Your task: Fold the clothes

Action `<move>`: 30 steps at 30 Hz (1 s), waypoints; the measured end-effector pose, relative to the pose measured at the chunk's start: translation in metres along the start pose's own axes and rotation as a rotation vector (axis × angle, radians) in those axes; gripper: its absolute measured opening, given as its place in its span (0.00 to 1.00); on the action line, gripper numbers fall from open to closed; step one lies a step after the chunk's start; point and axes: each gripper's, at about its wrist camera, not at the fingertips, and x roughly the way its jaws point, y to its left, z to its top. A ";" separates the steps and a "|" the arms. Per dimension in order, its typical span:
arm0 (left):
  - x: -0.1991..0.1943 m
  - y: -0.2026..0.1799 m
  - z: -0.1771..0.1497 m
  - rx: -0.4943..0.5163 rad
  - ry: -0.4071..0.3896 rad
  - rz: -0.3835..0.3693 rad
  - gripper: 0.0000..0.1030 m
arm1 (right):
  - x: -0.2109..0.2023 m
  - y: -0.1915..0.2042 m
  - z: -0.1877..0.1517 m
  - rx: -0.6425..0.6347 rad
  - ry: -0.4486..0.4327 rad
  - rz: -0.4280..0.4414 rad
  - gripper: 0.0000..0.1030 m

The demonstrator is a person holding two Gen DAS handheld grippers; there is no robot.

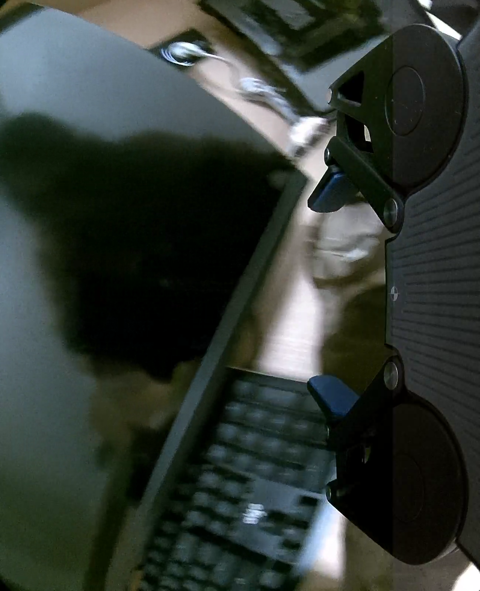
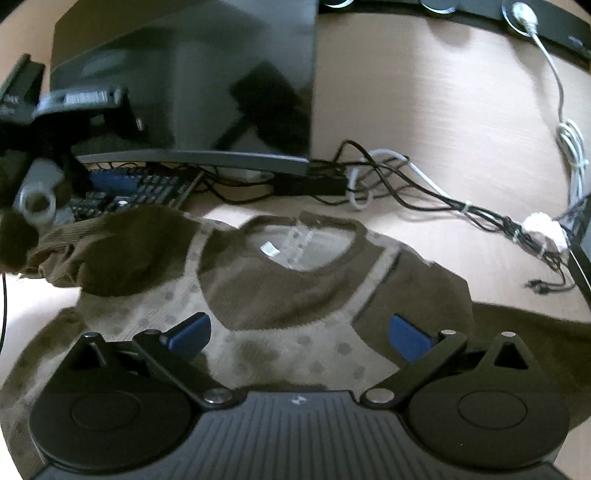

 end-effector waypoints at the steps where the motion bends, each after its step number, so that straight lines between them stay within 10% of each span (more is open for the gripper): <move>1: 0.002 0.001 -0.004 0.008 0.033 0.010 0.95 | 0.001 0.003 0.006 0.001 -0.004 0.018 1.00; 17: -0.101 0.076 -0.039 -0.090 0.042 0.040 0.97 | 0.133 0.060 0.067 0.141 0.223 0.436 0.96; 30: -0.092 0.071 -0.063 -0.063 0.164 -0.006 0.98 | 0.087 0.090 0.080 -0.046 0.061 0.344 0.93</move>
